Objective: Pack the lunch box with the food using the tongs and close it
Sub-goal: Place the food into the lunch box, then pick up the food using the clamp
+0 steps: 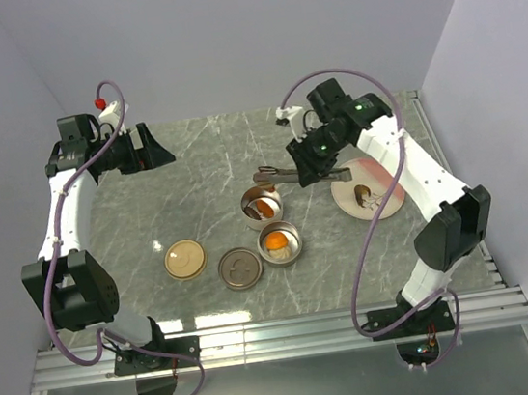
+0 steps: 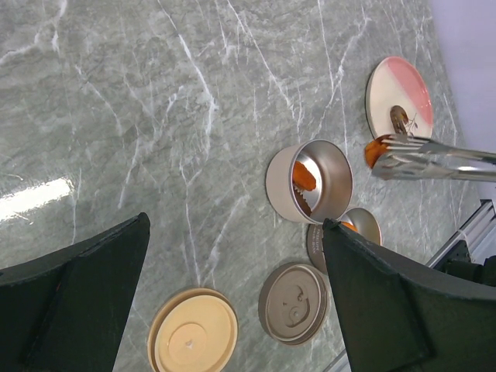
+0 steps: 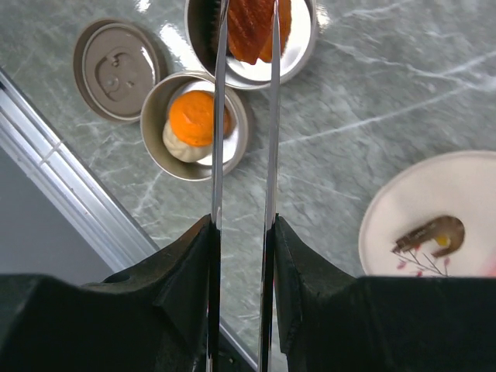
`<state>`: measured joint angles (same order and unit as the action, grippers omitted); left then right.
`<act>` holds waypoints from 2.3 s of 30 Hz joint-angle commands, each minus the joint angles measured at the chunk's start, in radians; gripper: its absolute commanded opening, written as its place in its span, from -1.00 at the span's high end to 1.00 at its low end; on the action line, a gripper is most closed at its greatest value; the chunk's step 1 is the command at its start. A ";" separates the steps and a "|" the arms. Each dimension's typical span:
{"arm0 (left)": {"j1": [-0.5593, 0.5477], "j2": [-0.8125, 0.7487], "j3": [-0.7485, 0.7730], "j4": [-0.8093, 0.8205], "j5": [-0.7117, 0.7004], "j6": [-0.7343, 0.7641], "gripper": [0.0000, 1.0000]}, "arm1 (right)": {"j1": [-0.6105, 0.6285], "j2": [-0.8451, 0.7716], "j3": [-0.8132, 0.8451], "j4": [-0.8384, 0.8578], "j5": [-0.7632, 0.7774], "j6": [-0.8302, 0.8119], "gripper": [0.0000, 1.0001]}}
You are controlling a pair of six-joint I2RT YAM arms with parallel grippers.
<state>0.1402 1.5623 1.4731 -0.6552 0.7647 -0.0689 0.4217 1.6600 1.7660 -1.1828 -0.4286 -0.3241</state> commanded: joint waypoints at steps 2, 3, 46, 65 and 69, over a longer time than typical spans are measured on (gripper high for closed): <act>-0.004 -0.022 -0.011 0.026 0.025 -0.006 -0.99 | 0.060 0.010 -0.017 0.081 0.025 0.049 0.21; -0.004 -0.019 -0.010 0.025 0.027 -0.006 -0.99 | 0.074 0.020 -0.025 0.087 0.030 0.060 0.21; -0.004 -0.027 0.038 -0.001 0.038 0.000 -0.99 | -0.529 -0.249 -0.356 -0.055 0.192 -0.248 -0.07; -0.004 -0.031 0.041 -0.014 0.018 0.001 -0.99 | -0.560 -0.227 -0.473 0.005 0.146 -0.122 -0.02; -0.004 -0.027 0.042 -0.012 0.022 -0.003 -0.99 | -0.558 -0.213 -0.488 0.028 0.151 -0.115 0.01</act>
<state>0.1402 1.5642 1.4769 -0.6724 0.7788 -0.0681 -0.1337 1.4502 1.2858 -1.2026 -0.2775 -0.4580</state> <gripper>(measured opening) 0.994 0.502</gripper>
